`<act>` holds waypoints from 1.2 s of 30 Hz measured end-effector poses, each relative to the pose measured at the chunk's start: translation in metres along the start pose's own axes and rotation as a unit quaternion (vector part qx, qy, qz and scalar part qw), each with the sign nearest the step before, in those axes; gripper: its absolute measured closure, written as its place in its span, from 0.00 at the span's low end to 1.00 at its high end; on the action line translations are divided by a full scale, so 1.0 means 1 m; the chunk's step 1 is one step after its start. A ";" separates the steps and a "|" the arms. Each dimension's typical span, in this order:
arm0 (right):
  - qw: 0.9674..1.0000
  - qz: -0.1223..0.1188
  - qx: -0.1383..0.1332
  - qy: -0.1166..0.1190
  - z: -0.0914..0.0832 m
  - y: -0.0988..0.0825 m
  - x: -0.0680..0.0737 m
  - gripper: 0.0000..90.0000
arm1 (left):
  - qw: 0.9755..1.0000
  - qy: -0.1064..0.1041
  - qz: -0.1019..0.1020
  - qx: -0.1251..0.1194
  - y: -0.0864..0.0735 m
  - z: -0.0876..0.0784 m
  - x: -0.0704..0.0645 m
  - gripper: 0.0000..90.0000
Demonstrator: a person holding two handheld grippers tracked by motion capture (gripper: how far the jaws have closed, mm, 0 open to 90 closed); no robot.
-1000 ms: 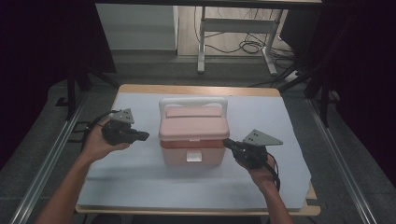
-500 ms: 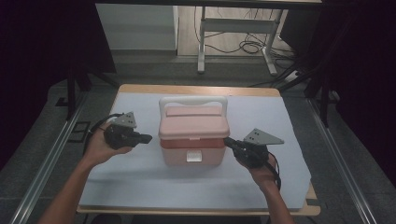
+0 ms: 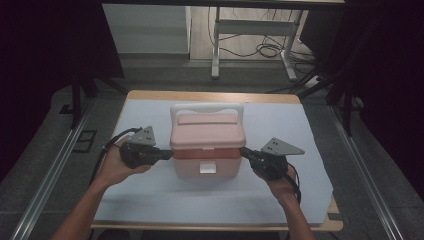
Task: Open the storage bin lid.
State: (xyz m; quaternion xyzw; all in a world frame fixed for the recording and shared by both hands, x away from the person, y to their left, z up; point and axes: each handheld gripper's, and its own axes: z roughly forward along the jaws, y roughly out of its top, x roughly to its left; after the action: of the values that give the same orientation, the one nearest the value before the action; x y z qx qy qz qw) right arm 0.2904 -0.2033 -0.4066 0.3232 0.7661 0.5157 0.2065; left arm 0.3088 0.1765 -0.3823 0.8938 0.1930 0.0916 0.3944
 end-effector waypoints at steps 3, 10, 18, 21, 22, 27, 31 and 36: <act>1.000 -0.001 -0.001 0.000 0.000 0.000 0.000 1.00 | 1.000 -0.004 -0.004 -0.003 0.000 0.001 -0.004 1.00; 1.000 0.001 -0.003 0.000 0.000 0.000 -0.001 1.00 | 1.000 -0.004 -0.017 -0.011 0.002 0.007 -0.017 1.00; 1.000 0.001 -0.002 -0.002 -0.002 0.002 0.000 1.00 | 1.000 -0.007 -0.020 -0.012 0.006 0.018 -0.026 1.00; 1.000 0.000 -0.003 -0.003 -0.002 0.002 0.000 1.00 | 1.000 -0.008 -0.018 -0.010 0.008 0.023 -0.030 1.00; 1.000 0.000 -0.003 -0.003 -0.002 0.002 0.000 1.00 | 1.000 -0.009 -0.018 -0.010 0.009 0.025 -0.031 1.00; 1.000 0.000 -0.003 -0.003 -0.002 0.003 0.000 1.00 | 1.000 -0.013 -0.021 -0.016 0.011 0.036 -0.037 1.00; 1.000 0.000 -0.002 -0.003 -0.002 0.003 0.000 1.00 | 0.999 -0.016 -0.025 -0.020 0.012 0.043 -0.040 1.00; 1.000 -0.001 -0.003 -0.002 -0.001 0.003 0.000 1.00 | 0.999 -0.020 -0.026 -0.026 0.015 0.050 -0.043 1.00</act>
State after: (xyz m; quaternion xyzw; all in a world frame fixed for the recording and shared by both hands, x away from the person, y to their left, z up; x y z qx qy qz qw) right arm 0.2904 -0.2036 -0.4036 0.3228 0.7647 0.5168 0.2098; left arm 0.2899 0.1156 -0.4056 0.8796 0.2059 0.0684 0.4234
